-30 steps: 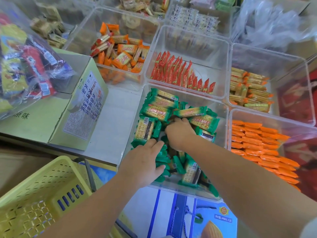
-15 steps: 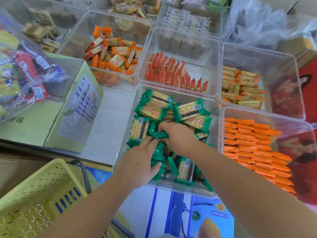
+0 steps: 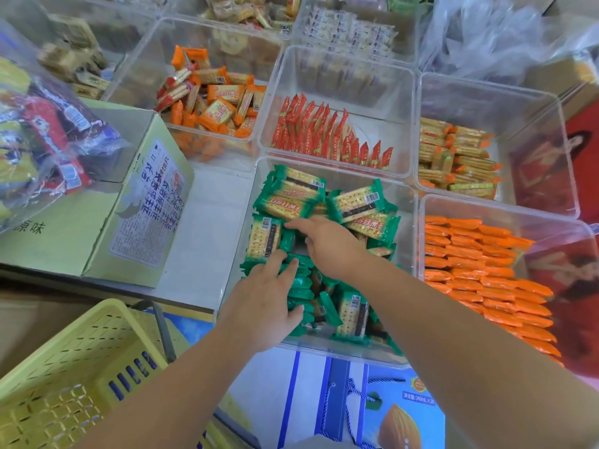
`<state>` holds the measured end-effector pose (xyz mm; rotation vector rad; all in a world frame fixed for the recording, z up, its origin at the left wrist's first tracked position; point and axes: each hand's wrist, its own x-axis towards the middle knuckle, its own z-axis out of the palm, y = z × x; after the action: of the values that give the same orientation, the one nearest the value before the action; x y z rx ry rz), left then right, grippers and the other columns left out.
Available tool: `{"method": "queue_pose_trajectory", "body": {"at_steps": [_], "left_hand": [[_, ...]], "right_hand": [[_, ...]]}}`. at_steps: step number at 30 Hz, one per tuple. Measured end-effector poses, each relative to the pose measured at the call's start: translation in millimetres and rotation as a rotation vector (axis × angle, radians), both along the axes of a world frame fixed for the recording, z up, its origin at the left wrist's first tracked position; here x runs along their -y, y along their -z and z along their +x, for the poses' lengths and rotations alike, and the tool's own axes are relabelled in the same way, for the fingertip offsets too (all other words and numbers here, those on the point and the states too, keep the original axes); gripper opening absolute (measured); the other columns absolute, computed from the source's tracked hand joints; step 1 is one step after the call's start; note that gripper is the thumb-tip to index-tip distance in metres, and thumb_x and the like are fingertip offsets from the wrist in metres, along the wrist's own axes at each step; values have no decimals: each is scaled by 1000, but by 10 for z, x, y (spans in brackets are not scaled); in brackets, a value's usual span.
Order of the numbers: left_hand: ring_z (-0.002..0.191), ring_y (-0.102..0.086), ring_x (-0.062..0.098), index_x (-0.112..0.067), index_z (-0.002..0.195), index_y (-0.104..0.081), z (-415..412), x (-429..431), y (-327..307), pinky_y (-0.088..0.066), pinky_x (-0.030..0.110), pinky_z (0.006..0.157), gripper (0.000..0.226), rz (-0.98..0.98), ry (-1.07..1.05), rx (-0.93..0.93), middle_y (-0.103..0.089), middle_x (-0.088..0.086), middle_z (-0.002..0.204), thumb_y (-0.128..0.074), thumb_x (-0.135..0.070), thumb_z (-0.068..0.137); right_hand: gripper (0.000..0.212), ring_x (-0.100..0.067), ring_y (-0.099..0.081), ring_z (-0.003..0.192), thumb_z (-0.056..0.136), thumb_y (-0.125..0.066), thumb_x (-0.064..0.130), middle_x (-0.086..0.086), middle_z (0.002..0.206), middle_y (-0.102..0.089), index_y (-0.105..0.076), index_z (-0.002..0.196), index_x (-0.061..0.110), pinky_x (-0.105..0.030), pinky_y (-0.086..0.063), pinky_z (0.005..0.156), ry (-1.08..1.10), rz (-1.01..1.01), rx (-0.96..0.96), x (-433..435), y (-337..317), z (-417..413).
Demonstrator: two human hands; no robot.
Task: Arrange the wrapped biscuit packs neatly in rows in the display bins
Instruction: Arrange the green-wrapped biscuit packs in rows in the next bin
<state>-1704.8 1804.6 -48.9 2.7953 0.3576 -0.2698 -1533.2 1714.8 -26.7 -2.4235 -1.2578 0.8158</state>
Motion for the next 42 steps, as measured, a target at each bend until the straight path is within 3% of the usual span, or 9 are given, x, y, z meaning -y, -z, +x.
{"method": "queue_pose_trajectory", "body": {"at_steps": [9, 15, 20, 23, 27, 31, 34, 39, 42], "left_hand": [[123, -45, 18, -26, 156, -21, 19, -6, -5, -50, 36, 94, 78, -28, 27, 8, -8, -12, 165, -48, -59, 90], [126, -45, 20, -33, 155, -16, 0, 2, -11, -50, 38, 95, 75, -21, 46, 3, -16, -8, 162, -47, -60, 92], [127, -44, 20, -32, 155, -19, -10, -3, 10, -50, 38, 96, 75, -22, 35, 0, -17, -6, 162, -47, -60, 91], [129, -44, 20, -30, 155, -21, -1, 3, 7, -50, 39, 97, 76, -11, 15, -9, -17, -6, 161, -47, -61, 90], [121, -54, 21, -23, 150, -37, -3, 23, -46, -54, 38, 90, 69, -7, -34, -2, -25, -2, 158, -48, -57, 91], [83, -63, 25, -16, 109, -61, -42, 3, -133, -54, 35, 62, 34, -14, -89, 253, -53, 4, 124, -65, -38, 84], [92, -59, 29, -10, 110, -64, -48, -38, -145, -54, 40, 74, 38, -20, -219, 377, -56, 10, 114, -76, -27, 78], [118, -50, 33, -14, 135, -56, 72, -52, -205, -52, 45, 93, 57, -20, -284, 265, -45, 14, 143, -75, -26, 83], [128, -37, 30, -24, 136, -49, 182, -56, -228, -42, 40, 105, 46, 69, -215, 126, -29, 13, 155, -60, -37, 93]], "right_hand": [[54, -27, -56, 119, 98, -56, 13, -2, 142, -53, -42, 147, 32, -41, -51, 91, -33, -54, 15, -71, 98, 21], [30, -23, -56, 88, 93, -68, 32, 4, 107, -43, -56, 119, 23, -38, -49, 71, -32, -65, 144, -118, 92, 34], [24, -28, -57, 76, 94, -66, 37, 3, 81, -56, -46, 95, 24, -34, -41, 57, 16, -70, 126, -42, 56, 66], [31, -31, -65, 96, 97, -63, 37, -5, 111, -69, -56, 124, 24, -41, -56, 75, 44, -93, 144, 26, 18, 85], [49, -29, -56, 126, 102, -51, 35, -9, 142, -58, -48, 148, 18, -40, -49, 101, -84, -158, 33, 43, 75, -20], [73, -27, -45, 137, 95, -62, 44, -7, 155, -44, -33, 156, 17, -37, -40, 107, -74, -146, -51, 29, 132, -120], [74, -27, -44, 137, 95, -64, 42, -8, 157, -40, -30, 157, 21, -37, -39, 109, -4, -113, -90, 56, 164, -156], [80, -27, -39, 143, 97, -62, 38, -9, 161, -34, -18, 161, 19, -34, -34, 112, 79, -56, -120, 132, 169, -266], [74, -26, -35, 145, 99, -59, 32, -7, 162, -32, -20, 160, 18, -33, -30, 116, 113, -33, -133, 229, 175, -325]]}}
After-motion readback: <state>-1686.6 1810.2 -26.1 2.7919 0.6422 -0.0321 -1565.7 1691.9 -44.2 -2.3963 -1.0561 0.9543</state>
